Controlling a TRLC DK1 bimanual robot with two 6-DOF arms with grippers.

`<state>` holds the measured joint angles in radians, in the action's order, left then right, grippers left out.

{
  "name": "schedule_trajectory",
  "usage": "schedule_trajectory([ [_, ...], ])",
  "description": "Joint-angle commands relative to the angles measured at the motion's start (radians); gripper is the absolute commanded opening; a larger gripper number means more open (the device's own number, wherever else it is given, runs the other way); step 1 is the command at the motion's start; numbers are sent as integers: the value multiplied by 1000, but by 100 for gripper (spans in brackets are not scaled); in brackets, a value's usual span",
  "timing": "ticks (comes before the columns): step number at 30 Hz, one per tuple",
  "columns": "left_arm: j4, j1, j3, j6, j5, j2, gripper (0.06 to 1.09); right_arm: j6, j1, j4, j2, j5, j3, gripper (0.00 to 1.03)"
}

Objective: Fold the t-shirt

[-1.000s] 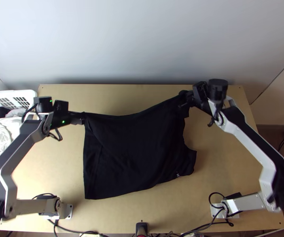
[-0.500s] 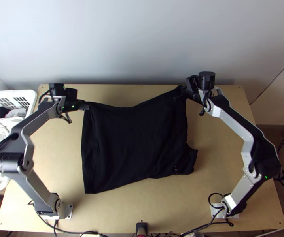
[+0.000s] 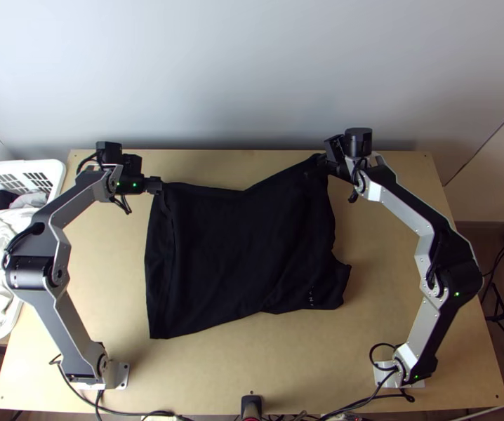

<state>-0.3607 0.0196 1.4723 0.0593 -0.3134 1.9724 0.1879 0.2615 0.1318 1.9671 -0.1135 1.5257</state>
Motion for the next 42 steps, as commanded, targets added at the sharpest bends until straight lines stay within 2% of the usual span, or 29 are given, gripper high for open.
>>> schedule_trajectory([
  [1, -103, -23, -27, -7, -18, -83, 70, 1, -1, 0, 24, 0, 4, 3],
  [15, -198, -63, -112, 4, 7, -107, 69, 1, -13, 0, 3, 0, -4, 3],
  [19, -196, -58, -127, 5, 16, -112, 64, 2, -19, 0, -4, 0, -6, 3],
  [33, -152, -49, -92, 7, 62, -38, 64, 5, -25, 3, -36, 0, -30, 3],
  [42, -129, -63, -78, -1, 59, -37, 28, 4, -30, 5, -47, 0, -38, 3],
])
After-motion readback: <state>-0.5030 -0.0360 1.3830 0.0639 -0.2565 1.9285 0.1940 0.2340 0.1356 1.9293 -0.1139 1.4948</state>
